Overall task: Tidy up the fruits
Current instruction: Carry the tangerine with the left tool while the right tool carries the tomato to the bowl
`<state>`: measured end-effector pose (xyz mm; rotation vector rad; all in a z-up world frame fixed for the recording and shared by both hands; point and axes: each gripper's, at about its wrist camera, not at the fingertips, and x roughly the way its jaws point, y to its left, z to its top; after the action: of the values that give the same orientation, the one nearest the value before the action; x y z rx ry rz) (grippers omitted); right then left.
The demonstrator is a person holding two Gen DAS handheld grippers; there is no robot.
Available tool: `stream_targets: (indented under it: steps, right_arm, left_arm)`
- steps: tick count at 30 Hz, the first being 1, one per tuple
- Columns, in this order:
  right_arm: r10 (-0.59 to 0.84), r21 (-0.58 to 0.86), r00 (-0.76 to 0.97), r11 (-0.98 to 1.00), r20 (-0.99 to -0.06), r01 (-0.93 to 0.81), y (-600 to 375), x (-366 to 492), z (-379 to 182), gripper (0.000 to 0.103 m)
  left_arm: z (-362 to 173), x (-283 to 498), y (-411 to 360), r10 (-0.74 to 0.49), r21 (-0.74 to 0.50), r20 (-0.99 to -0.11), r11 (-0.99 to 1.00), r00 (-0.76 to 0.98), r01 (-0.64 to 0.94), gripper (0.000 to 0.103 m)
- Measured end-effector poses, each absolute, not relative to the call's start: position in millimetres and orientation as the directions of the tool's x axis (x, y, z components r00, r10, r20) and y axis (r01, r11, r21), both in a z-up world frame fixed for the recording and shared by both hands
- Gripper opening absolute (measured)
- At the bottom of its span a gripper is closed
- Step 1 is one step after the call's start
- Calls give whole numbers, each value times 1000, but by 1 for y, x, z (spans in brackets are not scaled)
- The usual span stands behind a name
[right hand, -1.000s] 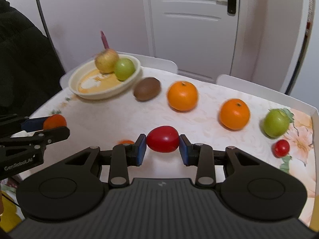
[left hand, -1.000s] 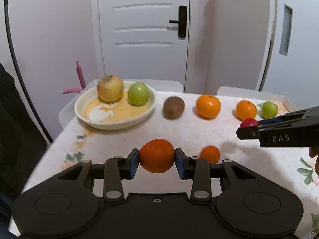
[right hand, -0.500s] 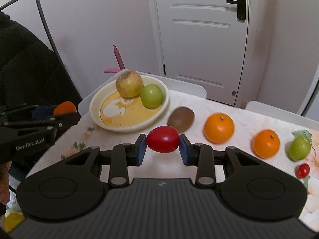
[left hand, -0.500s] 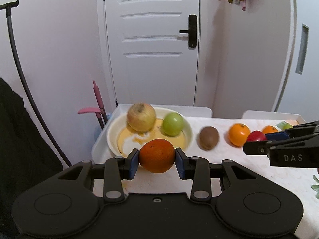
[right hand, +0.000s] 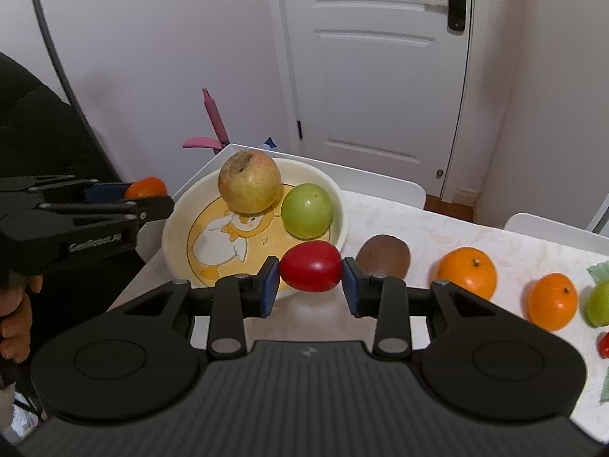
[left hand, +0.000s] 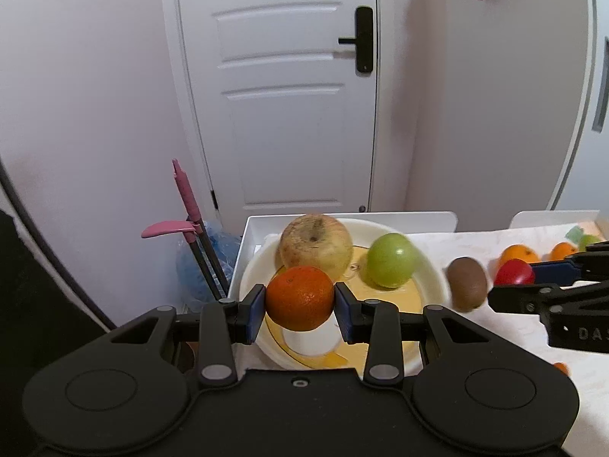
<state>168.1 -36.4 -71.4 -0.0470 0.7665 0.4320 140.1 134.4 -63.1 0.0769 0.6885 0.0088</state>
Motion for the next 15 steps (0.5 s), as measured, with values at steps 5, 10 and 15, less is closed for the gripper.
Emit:
stream_targets:
  steps: [5, 10, 15]
  right_arm:
    - [335, 109, 630, 923, -700, -369, -23, 179, -83, 50]
    - [313, 108, 622, 932, -718, -345, -14, 188, -91, 50]
    - [301, 117, 622, 941, -723, -319, -16, 194, -94, 50]
  left_arm:
    - [-84, 171, 148, 20, 95, -671, 994, 741, 60, 42]
    - [-104, 195, 154, 4, 108, -709, 989, 705, 104, 42]
    - [-119, 204, 152, -7, 119, -733, 983, 680, 138, 42]
